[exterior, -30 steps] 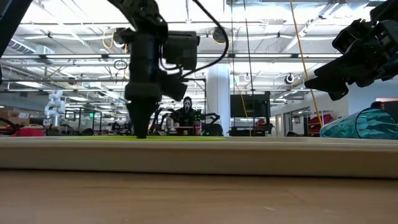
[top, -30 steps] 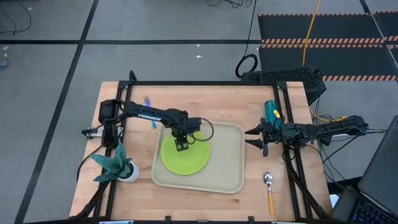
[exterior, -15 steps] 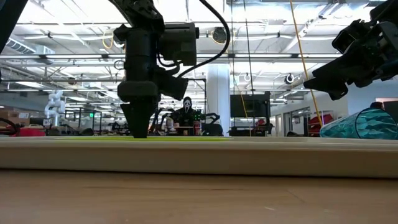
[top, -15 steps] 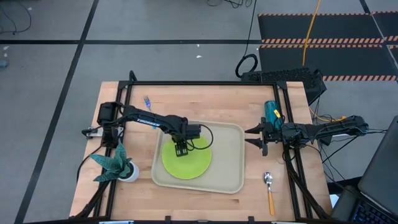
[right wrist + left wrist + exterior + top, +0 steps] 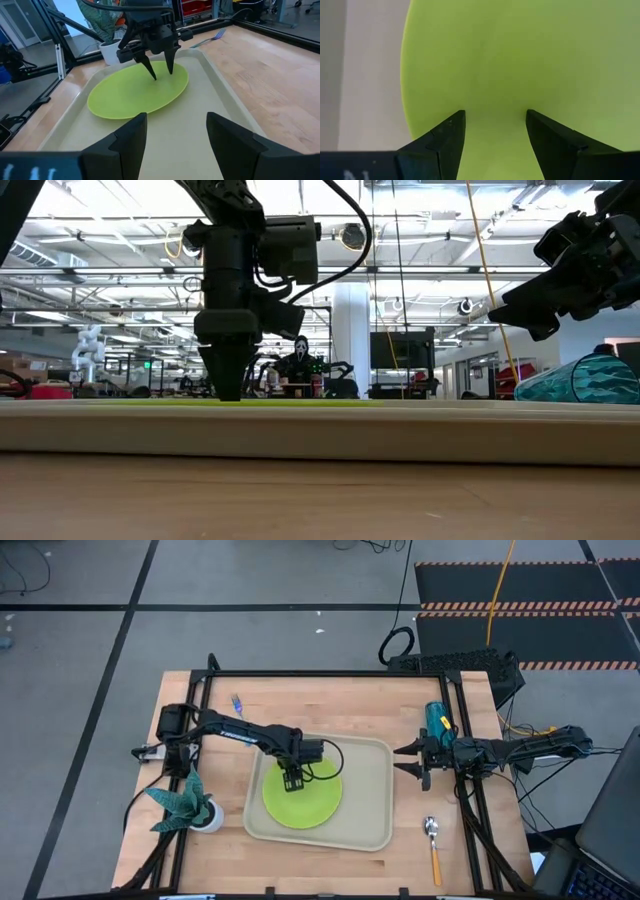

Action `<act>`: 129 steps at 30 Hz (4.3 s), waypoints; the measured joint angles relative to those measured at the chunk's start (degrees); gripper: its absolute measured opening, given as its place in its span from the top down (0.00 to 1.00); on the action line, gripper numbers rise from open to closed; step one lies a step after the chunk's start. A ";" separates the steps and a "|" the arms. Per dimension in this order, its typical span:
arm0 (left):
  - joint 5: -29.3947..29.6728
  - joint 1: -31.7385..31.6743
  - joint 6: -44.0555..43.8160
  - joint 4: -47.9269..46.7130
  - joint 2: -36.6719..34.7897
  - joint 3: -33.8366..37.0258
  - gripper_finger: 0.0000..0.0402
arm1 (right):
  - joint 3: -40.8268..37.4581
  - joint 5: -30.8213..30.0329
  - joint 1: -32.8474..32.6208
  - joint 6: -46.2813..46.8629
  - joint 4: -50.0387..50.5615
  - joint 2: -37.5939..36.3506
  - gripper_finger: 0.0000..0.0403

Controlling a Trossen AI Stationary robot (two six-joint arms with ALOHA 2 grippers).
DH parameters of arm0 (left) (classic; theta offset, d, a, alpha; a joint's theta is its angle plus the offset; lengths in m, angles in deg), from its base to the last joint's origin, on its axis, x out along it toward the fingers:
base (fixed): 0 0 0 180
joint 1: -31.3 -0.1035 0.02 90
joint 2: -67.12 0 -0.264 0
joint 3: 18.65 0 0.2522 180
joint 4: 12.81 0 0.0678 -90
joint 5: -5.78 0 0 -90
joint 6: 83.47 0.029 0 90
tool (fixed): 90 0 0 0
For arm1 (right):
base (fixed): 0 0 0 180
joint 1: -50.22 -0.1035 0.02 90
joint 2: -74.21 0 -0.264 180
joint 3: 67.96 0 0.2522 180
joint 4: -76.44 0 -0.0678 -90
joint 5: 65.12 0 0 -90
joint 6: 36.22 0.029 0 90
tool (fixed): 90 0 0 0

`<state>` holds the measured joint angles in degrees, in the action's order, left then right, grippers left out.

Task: Pick and place plate/cup/fork/spoon on tray
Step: Put the green plate on the gray serving tray, then adjust the gray serving tray

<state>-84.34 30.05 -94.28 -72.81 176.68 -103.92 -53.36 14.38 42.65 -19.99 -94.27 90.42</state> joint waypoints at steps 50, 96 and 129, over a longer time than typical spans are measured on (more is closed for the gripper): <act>0.13 2.10 -1.97 6.36 0.09 0.04 0.47 | -0.01 0.08 0.00 0.02 0.00 0.00 0.51; 4.35 -1.34 9.69 44.25 -17.10 4.99 0.47 | 23.15 0.13 0.83 0.78 25.08 16.05 0.51; 11.99 5.84 20.14 85.79 -27.89 38.58 0.47 | 24.94 4.33 -6.88 67.07 23.02 44.79 0.51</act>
<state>-72.34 35.88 -74.14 12.98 148.79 -65.34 -28.42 18.71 35.77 47.07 -71.25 135.21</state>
